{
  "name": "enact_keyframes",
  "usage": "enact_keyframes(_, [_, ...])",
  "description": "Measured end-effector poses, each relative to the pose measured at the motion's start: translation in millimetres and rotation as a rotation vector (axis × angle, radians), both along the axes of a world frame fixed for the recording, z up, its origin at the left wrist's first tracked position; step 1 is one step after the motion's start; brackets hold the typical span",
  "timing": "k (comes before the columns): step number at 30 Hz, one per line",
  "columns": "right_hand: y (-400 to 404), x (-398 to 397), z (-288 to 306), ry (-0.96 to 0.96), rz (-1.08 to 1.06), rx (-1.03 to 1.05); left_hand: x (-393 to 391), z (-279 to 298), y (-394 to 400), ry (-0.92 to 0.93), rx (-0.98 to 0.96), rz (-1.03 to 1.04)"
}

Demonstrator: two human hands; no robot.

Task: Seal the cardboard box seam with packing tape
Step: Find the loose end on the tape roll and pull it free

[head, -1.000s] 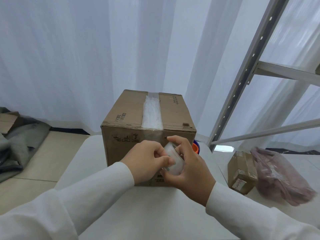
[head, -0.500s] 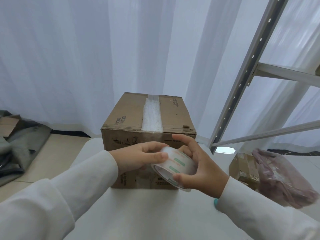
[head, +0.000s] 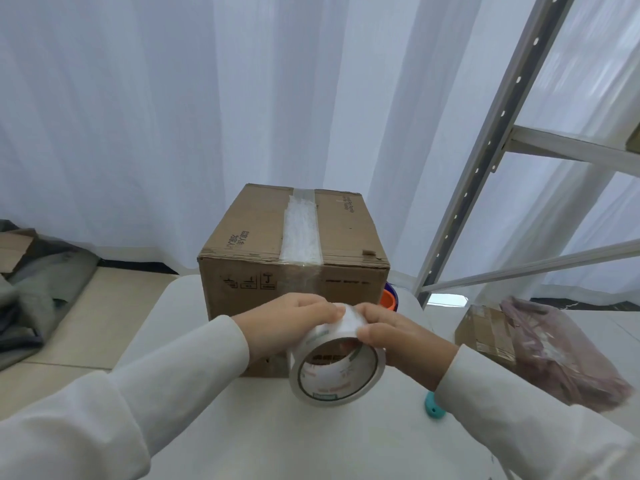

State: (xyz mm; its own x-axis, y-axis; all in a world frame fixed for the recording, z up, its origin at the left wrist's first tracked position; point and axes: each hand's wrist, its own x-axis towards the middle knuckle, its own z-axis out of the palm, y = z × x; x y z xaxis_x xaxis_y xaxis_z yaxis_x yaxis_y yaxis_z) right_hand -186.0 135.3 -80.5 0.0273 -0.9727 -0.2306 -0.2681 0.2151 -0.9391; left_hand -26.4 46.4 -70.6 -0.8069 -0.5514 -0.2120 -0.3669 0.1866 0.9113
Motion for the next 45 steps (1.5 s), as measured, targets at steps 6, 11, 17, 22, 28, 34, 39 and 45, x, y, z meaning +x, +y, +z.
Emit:
enact_keyframes(6, [4.6,11.1,5.7,-0.036,-0.014,0.124,-2.7,-3.0,4.9,0.051,-0.218,0.069])
enact_keyframes(11, [2.8,18.2,7.1,-0.035,-0.013,0.168,-4.1,-3.3,6.5,0.042,-0.353,0.083])
enact_keyframes(17, [-1.2,19.9,11.9,-0.101,0.0,0.22,-4.0,-1.2,3.4,0.019,-0.395,0.114])
enact_keyframes(22, [-1.9,26.7,12.2,-0.11,-0.019,0.257,-4.9,-1.1,5.8,-0.007,-0.476,0.126])
enact_keyframes(28, [-0.6,32.2,11.0,-0.16,-0.057,0.256,-4.9,-1.8,4.8,-0.029,-0.536,0.143])
enact_keyframes(34, [-4.0,34.1,5.0,-0.221,-0.047,0.221,-6.0,-1.9,4.9,-0.04,-0.552,0.143])
enact_keyframes(39, [-5.4,34.3,3.6,-0.212,-0.06,0.187,-5.1,0.6,5.3,-0.029,-0.564,0.158])
enact_keyframes(45, [-2.3,40.2,5.3,-0.049,-0.11,0.171,-8.3,-1.1,1.3,-0.056,-0.487,0.228])
